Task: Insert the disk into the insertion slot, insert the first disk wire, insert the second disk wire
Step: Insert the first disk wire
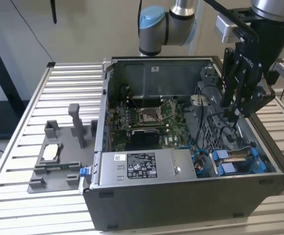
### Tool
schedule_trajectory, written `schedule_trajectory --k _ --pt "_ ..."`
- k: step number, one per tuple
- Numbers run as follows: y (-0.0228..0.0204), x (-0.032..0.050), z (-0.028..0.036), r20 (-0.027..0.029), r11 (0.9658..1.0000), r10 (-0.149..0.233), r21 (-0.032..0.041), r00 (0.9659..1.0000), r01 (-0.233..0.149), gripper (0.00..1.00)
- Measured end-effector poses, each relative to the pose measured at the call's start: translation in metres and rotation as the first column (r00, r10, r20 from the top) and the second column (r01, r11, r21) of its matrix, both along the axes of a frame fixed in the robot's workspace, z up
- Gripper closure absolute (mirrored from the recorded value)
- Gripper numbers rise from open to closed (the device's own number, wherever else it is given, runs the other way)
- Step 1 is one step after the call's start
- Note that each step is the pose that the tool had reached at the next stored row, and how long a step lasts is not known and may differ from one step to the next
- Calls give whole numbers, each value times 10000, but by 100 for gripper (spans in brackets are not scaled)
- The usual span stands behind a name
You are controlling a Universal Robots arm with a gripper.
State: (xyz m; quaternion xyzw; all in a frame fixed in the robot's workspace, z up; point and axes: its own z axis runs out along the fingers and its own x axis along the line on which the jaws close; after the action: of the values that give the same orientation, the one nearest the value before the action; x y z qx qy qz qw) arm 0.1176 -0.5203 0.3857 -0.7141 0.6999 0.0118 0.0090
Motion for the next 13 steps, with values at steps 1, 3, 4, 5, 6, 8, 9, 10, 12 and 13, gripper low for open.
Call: schedule_trajectory --k 1,3,4,5,6,8,9,10,12,13 --pt "0 0 0 0 10000 6 0 10000 -6 53" --pt "0 2 -1 0 10000 19 1 10000 -19 53" --pt "0 4 -1 0 10000 25 2 10000 -25 53" --pt "0 9 -1 0 10000 31 1 10000 -31 53" --pt "0 10 -1 0 10000 32 1 10000 -32 53" --pt "0 10 0 0 10000 32 0 10000 -32 53" --pt "0 10 0 0 10000 33 0 10000 -33 53" --pt "0 10 0 0 10000 34 0 10000 -34 53" --pt "0 10 0 0 10000 35 0 10000 -35 53" --pt "0 10 0 0 10000 35 1 10000 -35 53"
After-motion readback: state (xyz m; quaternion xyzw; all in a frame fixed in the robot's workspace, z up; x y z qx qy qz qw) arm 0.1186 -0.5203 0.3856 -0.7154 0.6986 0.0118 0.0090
